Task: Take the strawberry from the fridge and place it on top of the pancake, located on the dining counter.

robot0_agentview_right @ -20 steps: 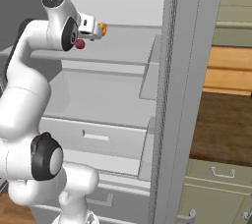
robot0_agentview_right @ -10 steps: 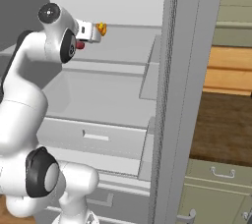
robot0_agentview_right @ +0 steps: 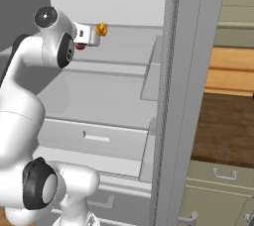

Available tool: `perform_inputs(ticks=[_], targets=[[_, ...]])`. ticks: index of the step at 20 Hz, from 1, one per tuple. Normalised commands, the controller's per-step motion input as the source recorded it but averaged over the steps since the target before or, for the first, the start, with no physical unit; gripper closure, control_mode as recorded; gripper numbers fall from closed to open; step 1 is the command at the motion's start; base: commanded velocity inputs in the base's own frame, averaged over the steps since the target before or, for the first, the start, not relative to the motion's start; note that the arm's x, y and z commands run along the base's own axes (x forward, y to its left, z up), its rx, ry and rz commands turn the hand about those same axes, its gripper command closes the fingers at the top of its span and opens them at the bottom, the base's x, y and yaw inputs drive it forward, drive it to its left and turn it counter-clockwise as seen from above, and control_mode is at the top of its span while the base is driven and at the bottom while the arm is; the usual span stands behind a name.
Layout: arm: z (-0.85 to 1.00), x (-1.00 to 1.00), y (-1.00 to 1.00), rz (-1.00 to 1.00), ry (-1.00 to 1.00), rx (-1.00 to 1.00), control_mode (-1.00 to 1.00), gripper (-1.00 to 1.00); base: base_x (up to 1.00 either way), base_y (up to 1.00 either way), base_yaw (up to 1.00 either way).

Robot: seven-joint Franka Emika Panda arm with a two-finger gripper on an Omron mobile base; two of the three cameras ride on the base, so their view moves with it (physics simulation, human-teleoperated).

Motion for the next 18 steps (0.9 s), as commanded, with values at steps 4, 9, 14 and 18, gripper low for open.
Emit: perform_inputs(ticks=[4,9,14,18], targets=[[-0.02,0.00,-0.06,0.00,0.01,0.00,-1.00,-1.00,0.00,0.00,0.00],[-0.09,0.00,0.00,0.00,0.03,0.00,-1.00,-1.00,0.00,0.00,0.00],[-0.03,0.05,0.00,0.00,0.00,0.00,-1.00,-1.00,0.00,0.00,0.00],[-0.07,0.10,0.00,0.00,0.00,0.00,-1.00,-1.00,0.00,0.00,0.00]])
